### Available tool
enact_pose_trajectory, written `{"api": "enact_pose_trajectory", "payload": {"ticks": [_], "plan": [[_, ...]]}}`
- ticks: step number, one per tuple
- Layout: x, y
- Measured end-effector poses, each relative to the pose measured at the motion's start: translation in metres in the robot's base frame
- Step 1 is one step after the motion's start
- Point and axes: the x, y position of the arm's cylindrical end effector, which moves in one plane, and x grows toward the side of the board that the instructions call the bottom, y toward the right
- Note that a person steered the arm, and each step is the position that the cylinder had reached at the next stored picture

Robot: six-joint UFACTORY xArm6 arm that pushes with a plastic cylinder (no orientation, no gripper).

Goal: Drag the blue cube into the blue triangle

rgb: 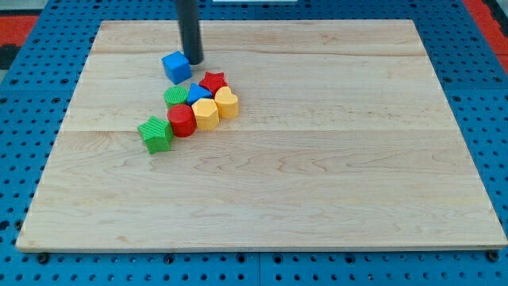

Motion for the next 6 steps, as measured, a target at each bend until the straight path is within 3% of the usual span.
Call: {"api": "enact_pose_trajectory", "payload": {"ticks": [1, 2, 6], "plan": [[-0.025, -0.018], [-0.024, -0.046], [0.061, -0.016]]}}
